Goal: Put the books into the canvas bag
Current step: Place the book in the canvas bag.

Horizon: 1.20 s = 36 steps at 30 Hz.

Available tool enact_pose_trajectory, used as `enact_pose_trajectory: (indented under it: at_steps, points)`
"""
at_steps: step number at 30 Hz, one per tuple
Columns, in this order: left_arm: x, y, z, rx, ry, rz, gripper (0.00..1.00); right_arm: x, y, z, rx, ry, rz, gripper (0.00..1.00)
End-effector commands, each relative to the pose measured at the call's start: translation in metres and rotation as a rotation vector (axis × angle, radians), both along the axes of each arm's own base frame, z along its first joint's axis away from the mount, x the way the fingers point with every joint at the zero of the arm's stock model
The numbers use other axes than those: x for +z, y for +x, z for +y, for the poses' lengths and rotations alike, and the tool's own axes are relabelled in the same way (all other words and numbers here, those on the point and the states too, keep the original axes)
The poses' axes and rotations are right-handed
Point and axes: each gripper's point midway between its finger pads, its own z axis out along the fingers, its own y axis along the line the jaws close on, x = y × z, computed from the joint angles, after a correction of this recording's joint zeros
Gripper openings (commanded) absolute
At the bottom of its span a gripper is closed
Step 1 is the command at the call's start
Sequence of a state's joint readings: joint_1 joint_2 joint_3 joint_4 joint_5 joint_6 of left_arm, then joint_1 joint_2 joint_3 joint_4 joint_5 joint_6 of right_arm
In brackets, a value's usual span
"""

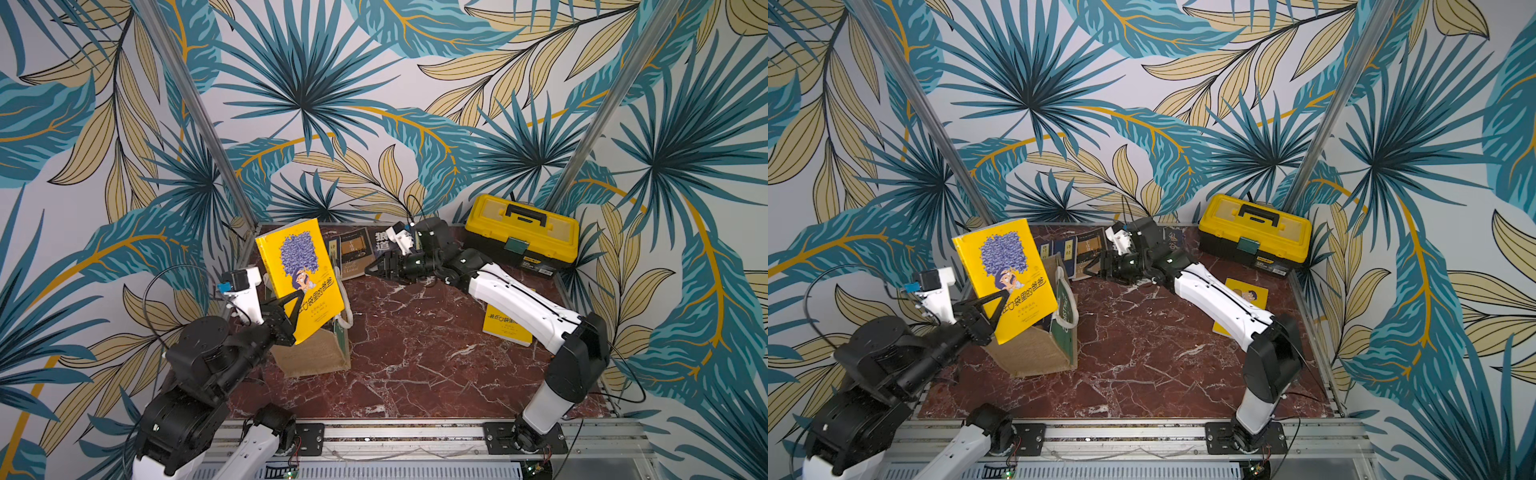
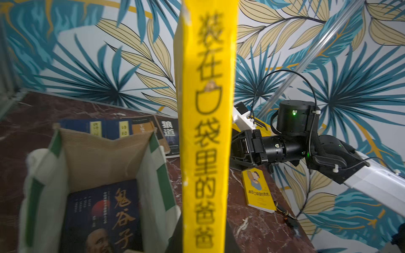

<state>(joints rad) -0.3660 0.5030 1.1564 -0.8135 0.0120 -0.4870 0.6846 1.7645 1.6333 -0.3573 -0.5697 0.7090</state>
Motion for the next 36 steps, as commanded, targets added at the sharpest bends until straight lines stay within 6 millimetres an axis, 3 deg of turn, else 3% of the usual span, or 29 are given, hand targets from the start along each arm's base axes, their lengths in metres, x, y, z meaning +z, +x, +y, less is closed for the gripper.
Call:
enact_pose_trajectory:
  at_steps: [1,6,9,10,15,20,24,30,36]
  points:
    - [0.028,-0.015,0.039,0.173,0.066,-0.14,0.0,-0.005,-0.002,0.029,0.042,-0.004,0.0,0.59]
    - [0.032,-0.032,0.06,0.251,0.107,-0.196,0.0,-0.019,-0.005,0.072,0.108,-0.033,0.007,0.6]
    - [0.035,-0.034,0.066,0.28,0.13,-0.205,0.0,-0.037,0.002,0.074,0.103,-0.113,0.013,0.6]
    - [0.036,-0.033,0.066,0.281,0.134,-0.205,0.0,-0.039,-0.01,0.083,0.127,-0.128,0.01,0.59]
    - [0.034,-0.014,0.056,0.258,0.171,-0.158,0.0,-0.049,-0.008,0.075,0.102,-0.183,-0.001,0.48]
    - [0.02,0.021,0.035,0.201,0.223,-0.061,0.0,-0.048,-0.01,0.07,0.105,-0.204,-0.018,0.2]
    - [0.002,0.05,0.014,0.132,0.268,0.029,0.0,-0.046,-0.01,0.066,0.1,-0.219,-0.034,0.05]
    - [-0.045,0.072,-0.001,0.085,0.311,0.214,0.0,-0.036,-0.008,0.059,0.077,-0.233,-0.078,0.0]
    - [-0.075,0.069,-0.011,0.03,0.302,0.364,0.0,-0.023,-0.004,0.05,0.036,-0.245,-0.137,0.0]
